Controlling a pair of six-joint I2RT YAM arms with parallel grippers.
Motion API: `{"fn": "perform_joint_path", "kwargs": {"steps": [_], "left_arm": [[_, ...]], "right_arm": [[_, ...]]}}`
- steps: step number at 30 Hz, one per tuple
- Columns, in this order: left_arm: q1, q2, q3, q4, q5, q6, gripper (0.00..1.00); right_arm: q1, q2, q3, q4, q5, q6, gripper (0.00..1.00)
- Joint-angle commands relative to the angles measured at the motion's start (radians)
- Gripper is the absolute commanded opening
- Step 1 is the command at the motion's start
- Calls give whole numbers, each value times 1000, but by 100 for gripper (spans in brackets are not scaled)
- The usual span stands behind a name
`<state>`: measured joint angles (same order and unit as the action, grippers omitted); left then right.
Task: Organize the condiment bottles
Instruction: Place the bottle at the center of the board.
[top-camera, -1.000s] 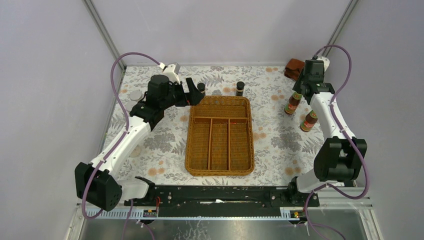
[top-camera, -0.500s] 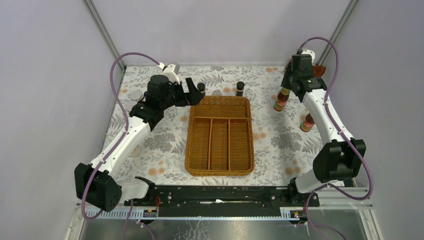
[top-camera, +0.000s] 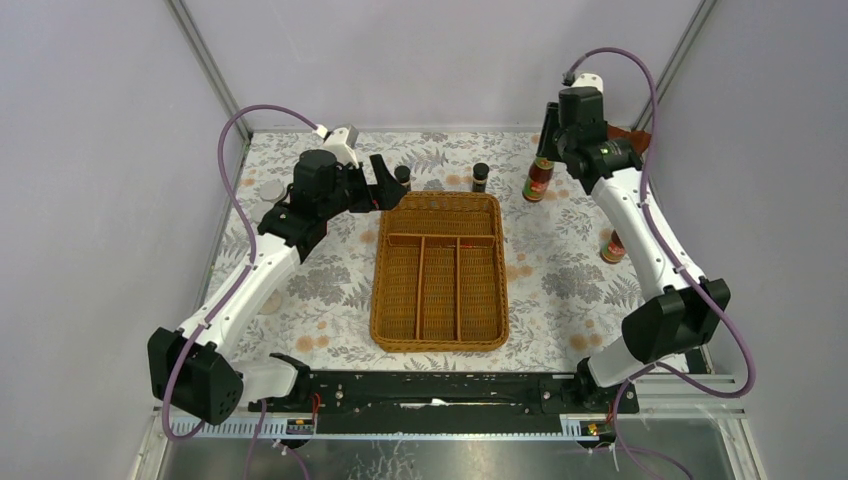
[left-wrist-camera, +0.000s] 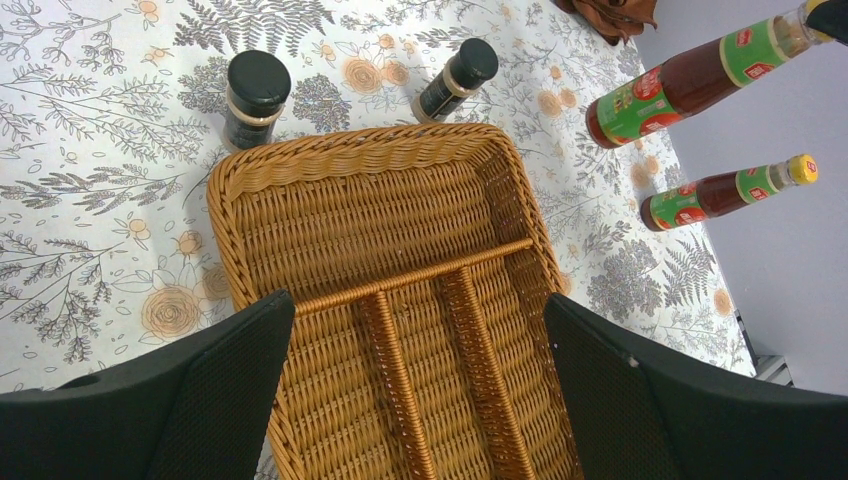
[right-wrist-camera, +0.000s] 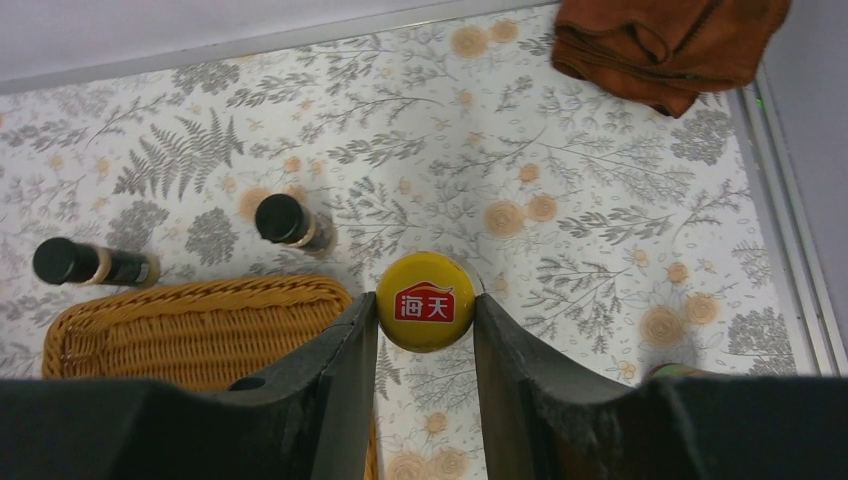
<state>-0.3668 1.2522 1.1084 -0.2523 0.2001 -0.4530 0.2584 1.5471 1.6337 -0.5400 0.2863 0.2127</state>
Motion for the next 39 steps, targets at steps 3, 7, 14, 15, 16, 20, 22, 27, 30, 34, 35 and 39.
{"fn": "perform_joint_path", "kwargs": {"steps": [3, 7, 14, 15, 16, 20, 22, 27, 30, 34, 35, 39], "left_arm": [[-6, -26, 22, 16, -31, -3, 99], [-6, -31, 15, 16, -34, -5, 99], [-6, -29, 12, 16, -39, -12, 99], [-6, -28, 12, 16, -39, -15, 99], [-5, -29, 11, 17, -39, -18, 99], [-6, -33, 3, 19, -39, -32, 98], [-6, -38, -2, 19, -39, -37, 98], [-6, -51, -13, 18, -40, -47, 98], [-6, -57, -22, 17, -38, -56, 98], [-6, -62, -29, 19, -29, -66, 98], [-6, -65, -31, 18, -27, -67, 98], [-6, -69, -40, 18, -21, -72, 98]], "right_arm": [[59, 14, 110, 48, 24, -22, 0], [77, 21, 127, 40, 24, -22, 0], [121, 23, 156, 13, 30, -34, 0], [128, 22, 159, 9, 32, -36, 0], [135, 20, 160, 5, 34, -37, 0], [168, 7, 161, -11, 38, -39, 0], [183, -2, 158, -19, 42, -39, 0], [210, -33, 137, -30, 55, -38, 0], [214, -55, 118, -33, 68, -36, 0], [215, -83, 85, -28, 96, -40, 0], [215, -89, 78, -27, 105, -42, 0], [214, -111, 45, -12, 133, -50, 0]]}}
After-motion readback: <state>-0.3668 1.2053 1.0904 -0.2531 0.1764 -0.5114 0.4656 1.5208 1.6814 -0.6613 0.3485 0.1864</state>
